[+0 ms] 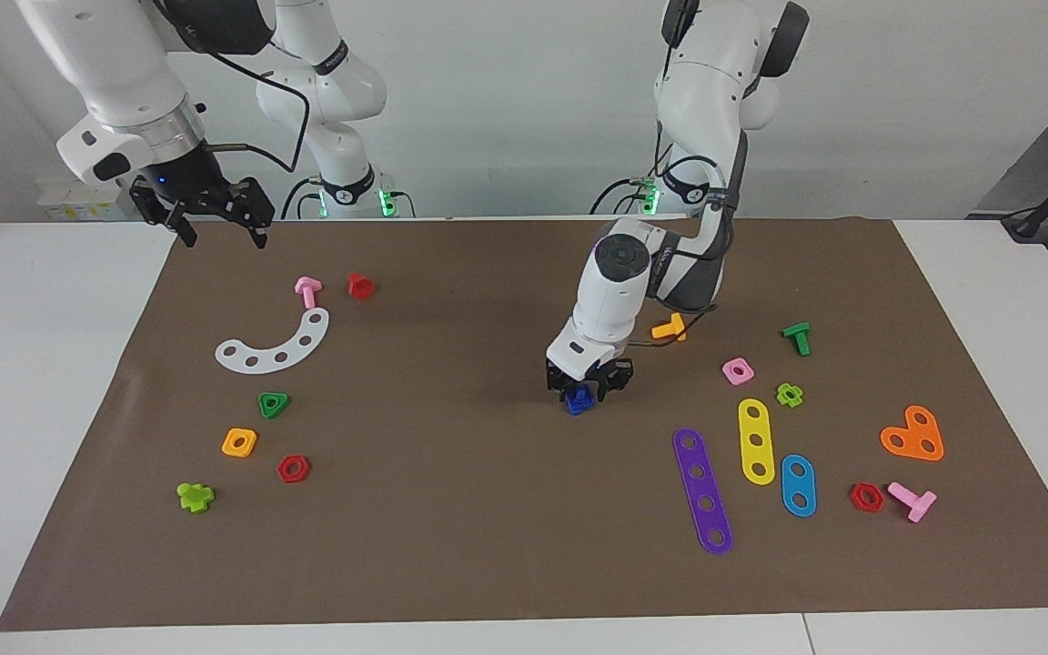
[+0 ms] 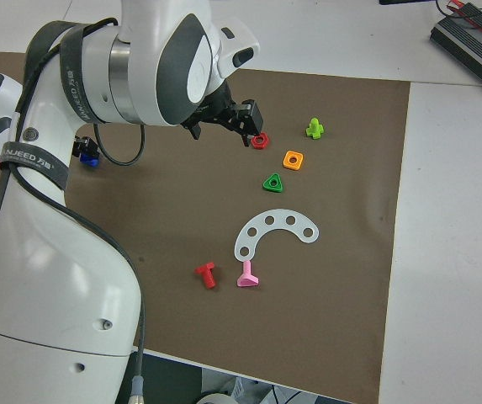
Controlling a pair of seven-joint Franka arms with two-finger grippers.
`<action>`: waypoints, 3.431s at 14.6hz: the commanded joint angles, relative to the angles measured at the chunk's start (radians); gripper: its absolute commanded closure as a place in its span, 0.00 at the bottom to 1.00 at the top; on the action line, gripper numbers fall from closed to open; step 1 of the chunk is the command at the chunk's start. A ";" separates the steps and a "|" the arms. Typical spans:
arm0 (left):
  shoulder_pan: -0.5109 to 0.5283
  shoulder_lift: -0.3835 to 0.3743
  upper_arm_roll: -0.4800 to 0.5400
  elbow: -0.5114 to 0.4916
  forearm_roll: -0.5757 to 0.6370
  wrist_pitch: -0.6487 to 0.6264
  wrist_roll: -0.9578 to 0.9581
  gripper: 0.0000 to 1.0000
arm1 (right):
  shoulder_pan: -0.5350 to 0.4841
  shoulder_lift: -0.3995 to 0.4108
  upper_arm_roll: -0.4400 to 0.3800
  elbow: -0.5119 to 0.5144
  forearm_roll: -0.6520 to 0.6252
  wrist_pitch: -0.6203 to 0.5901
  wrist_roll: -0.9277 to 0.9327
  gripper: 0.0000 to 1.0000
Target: Unscrew and place screws in storage area
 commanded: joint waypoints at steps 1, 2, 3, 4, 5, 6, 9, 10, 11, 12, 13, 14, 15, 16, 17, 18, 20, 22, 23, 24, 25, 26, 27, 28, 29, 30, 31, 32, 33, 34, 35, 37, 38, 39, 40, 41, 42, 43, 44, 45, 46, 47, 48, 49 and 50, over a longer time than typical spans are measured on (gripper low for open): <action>-0.016 -0.005 0.015 -0.018 0.027 0.025 -0.010 0.41 | -0.006 -0.012 0.005 -0.019 0.001 0.014 -0.002 0.00; -0.016 -0.005 0.015 -0.018 0.027 0.023 -0.010 0.42 | -0.006 -0.012 0.005 -0.019 0.001 0.014 -0.002 0.00; -0.015 -0.005 0.015 -0.018 0.027 0.023 -0.010 0.45 | -0.006 -0.012 0.005 -0.019 0.001 0.014 -0.002 0.00; -0.016 -0.005 0.015 -0.018 0.027 0.023 -0.010 0.46 | -0.006 -0.012 0.005 -0.017 0.001 0.014 -0.002 0.00; -0.016 -0.005 0.015 -0.018 0.027 0.022 -0.010 0.48 | -0.006 -0.012 0.005 -0.019 0.001 0.014 -0.002 0.00; -0.016 -0.005 0.015 -0.018 0.027 0.022 -0.010 0.50 | -0.006 -0.012 0.005 -0.019 0.001 0.014 -0.002 0.00; -0.016 -0.005 0.015 -0.016 0.027 0.017 -0.010 0.56 | -0.006 -0.012 0.005 -0.019 0.001 0.014 -0.002 0.00; -0.016 -0.005 0.015 -0.016 0.027 0.016 -0.010 0.60 | -0.006 -0.012 0.005 -0.019 0.001 0.014 -0.002 0.00; -0.016 -0.005 0.015 -0.015 0.025 0.014 -0.010 0.65 | -0.006 -0.012 0.006 -0.019 0.001 0.014 -0.002 0.00; -0.016 -0.005 0.015 -0.013 0.025 0.013 -0.010 0.68 | -0.006 -0.012 0.005 -0.019 0.001 0.016 -0.002 0.00; -0.016 -0.005 0.015 -0.010 0.025 0.008 -0.010 0.68 | -0.006 -0.012 0.005 -0.019 0.001 0.014 -0.002 0.00; -0.016 -0.005 0.015 -0.001 0.025 -0.003 -0.010 0.68 | -0.006 -0.012 0.005 -0.019 0.001 0.014 -0.002 0.00; -0.016 -0.005 0.013 0.008 0.024 -0.012 -0.010 0.70 | -0.006 -0.012 0.005 -0.019 0.001 0.016 -0.002 0.00; -0.018 -0.005 0.013 0.028 0.019 -0.030 -0.011 0.71 | -0.006 -0.012 0.005 -0.019 0.001 0.016 -0.002 0.00; -0.020 0.001 0.012 0.054 0.014 -0.050 -0.013 0.71 | -0.006 -0.012 0.005 -0.019 0.001 0.016 -0.002 0.00; -0.027 0.007 0.012 0.076 0.013 -0.069 -0.014 0.71 | -0.006 -0.012 0.005 -0.020 0.001 0.016 -0.002 0.00; -0.032 0.019 0.012 0.120 0.001 -0.107 -0.019 0.72 | -0.006 -0.013 0.005 -0.020 0.001 0.016 -0.002 0.00; -0.035 0.030 0.013 0.162 -0.004 -0.151 -0.020 0.72 | -0.006 -0.013 0.005 -0.020 0.001 0.016 -0.002 0.00; -0.036 0.036 0.013 0.185 -0.006 -0.183 -0.022 0.71 | -0.006 -0.013 0.005 -0.020 0.001 0.016 -0.002 0.00; -0.036 0.049 0.012 0.220 -0.015 -0.234 -0.022 0.71 | -0.006 -0.013 0.005 -0.020 0.001 0.016 -0.002 0.00; -0.036 0.065 0.013 0.275 -0.022 -0.283 -0.022 0.71 | -0.006 -0.013 0.005 -0.020 0.001 0.016 -0.002 0.00; -0.033 0.087 0.016 0.342 -0.022 -0.337 -0.022 0.71 | -0.006 -0.013 0.005 -0.020 0.001 0.016 -0.002 0.00; -0.024 0.110 0.020 0.402 -0.016 -0.393 -0.022 0.71 | -0.006 -0.013 0.005 -0.020 0.001 0.016 -0.002 0.00; -0.018 0.118 0.026 0.436 -0.013 -0.424 -0.019 0.71 | -0.006 -0.013 0.005 -0.020 0.001 0.016 -0.002 0.00; 0.003 0.119 0.026 0.441 -0.010 -0.428 -0.016 0.71 | -0.006 -0.013 0.005 -0.020 0.001 0.016 -0.002 0.00; 0.037 0.118 0.026 0.440 -0.009 -0.431 -0.008 0.71 | -0.004 -0.013 0.006 -0.020 0.001 0.019 -0.002 0.00; 0.075 0.116 0.026 0.438 -0.009 -0.432 0.004 0.71 | -0.001 -0.010 0.006 -0.020 0.001 0.042 0.001 0.00; 0.103 0.113 0.024 0.436 -0.009 -0.432 0.038 0.73 | 0.029 -0.004 0.009 -0.020 0.001 0.058 0.008 0.00; 0.135 0.101 0.024 0.424 -0.018 -0.434 0.091 0.74 | 0.063 0.003 0.008 -0.019 0.001 0.069 0.025 0.00; 0.172 0.083 0.023 0.397 -0.021 -0.434 0.148 0.75 | 0.092 0.013 0.009 -0.019 0.001 0.101 0.069 0.00; 0.198 0.057 0.023 0.359 -0.021 -0.432 0.185 0.75 | 0.128 0.023 0.009 -0.020 0.003 0.127 0.112 0.00; 0.244 -0.012 0.023 0.242 -0.021 -0.415 0.266 0.75 | 0.197 0.077 0.011 -0.009 0.003 0.170 0.169 0.00; 0.262 -0.046 0.023 0.179 -0.021 -0.408 0.306 0.75 | 0.249 0.106 0.011 -0.006 0.003 0.216 0.218 0.00; 0.279 -0.078 0.023 0.117 -0.021 -0.382 0.340 0.75 | 0.301 0.140 0.011 -0.002 0.001 0.261 0.269 0.00; 0.290 -0.111 0.023 0.049 -0.021 -0.339 0.355 0.75 | 0.357 0.198 0.011 0.012 -0.015 0.301 0.328 0.00; 0.295 -0.134 0.024 -0.012 -0.021 -0.298 0.360 0.75 | 0.416 0.274 0.011 0.047 -0.014 0.350 0.400 0.00; 0.295 -0.155 0.024 -0.063 -0.022 -0.259 0.359 0.75 | 0.459 0.357 0.011 0.082 -0.014 0.383 0.465 0.00; 0.293 -0.164 0.023 -0.099 -0.022 -0.230 0.351 0.75 | 0.493 0.428 0.012 0.119 -0.017 0.405 0.514 0.00; 0.287 -0.178 0.023 -0.132 -0.022 -0.206 0.345 0.75 | 0.528 0.471 0.012 0.151 0.000 0.449 0.545 0.00; 0.284 -0.189 0.023 -0.168 -0.022 -0.175 0.337 0.75 | 0.551 0.496 0.012 0.156 -0.005 0.468 0.563 0.00; 0.280 -0.192 0.023 -0.186 -0.022 -0.147 0.319 0.75 | 0.589 0.531 0.012 0.165 -0.006 0.483 0.595 0.00; 0.280 -0.194 0.023 -0.195 -0.022 -0.130 0.311 0.75 | 0.623 0.577 0.011 0.190 -0.014 0.511 0.640 0.00; 0.278 -0.192 0.021 -0.197 -0.022 -0.126 0.311 0.73 | 0.654 0.627 0.011 0.211 -0.017 0.545 0.674 0.00; 0.278 -0.194 0.020 -0.197 -0.022 -0.125 0.310 0.67 | 0.657 0.649 0.011 0.213 -0.018 0.583 0.672 0.00; 0.278 -0.194 0.020 -0.197 -0.022 -0.125 0.309 0.61 | 0.645 0.658 0.011 0.213 -0.023 0.618 0.671 0.00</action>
